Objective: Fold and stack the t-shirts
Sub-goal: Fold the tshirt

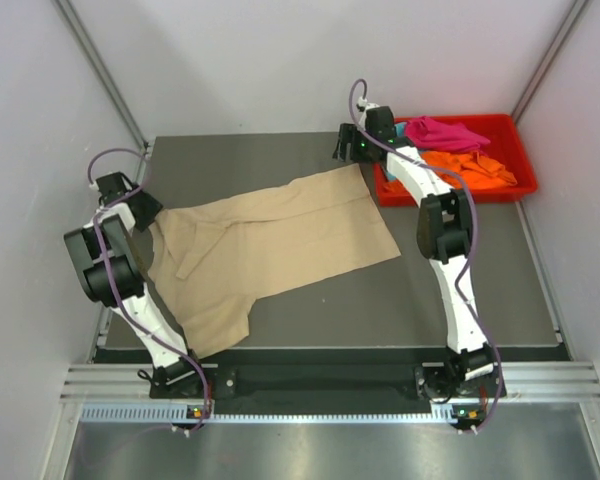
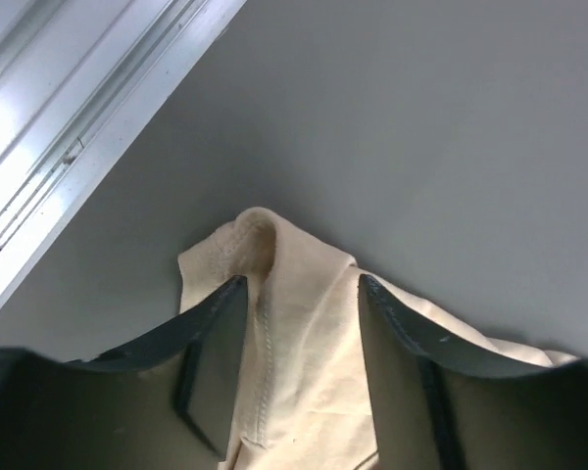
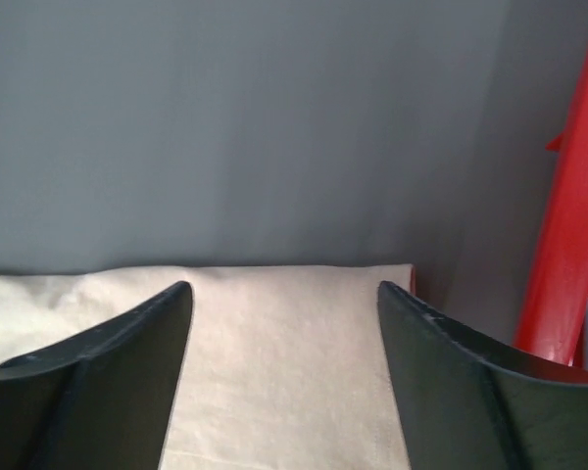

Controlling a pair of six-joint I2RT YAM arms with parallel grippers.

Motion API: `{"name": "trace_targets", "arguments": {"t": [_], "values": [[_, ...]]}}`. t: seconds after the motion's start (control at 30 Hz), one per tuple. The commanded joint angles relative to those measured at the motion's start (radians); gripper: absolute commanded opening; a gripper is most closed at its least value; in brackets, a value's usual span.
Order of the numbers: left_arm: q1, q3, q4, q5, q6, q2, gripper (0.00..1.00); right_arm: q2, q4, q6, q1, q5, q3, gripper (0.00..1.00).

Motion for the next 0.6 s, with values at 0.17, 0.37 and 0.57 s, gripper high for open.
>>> {"name": "trace_targets", "arguments": {"t": [0.17, 0.37, 0.57], "values": [[0.026, 0.058, 0.018, -0.044, -0.007, 0.053, 0.21, 0.015, 0.007, -0.01, 0.035, 0.049, 0.022, 0.72], [0.103, 0.051, 0.062, -0.122, 0.027, 0.007, 0.0, 0.009, -0.016, -0.024, 0.077, 0.074, 0.012, 0.72], [0.141, 0.054, 0.088, -0.015, 0.016, 0.019, 0.04, 0.016, -0.022, -0.048, 0.072, 0.11, 0.015, 0.76]]}}
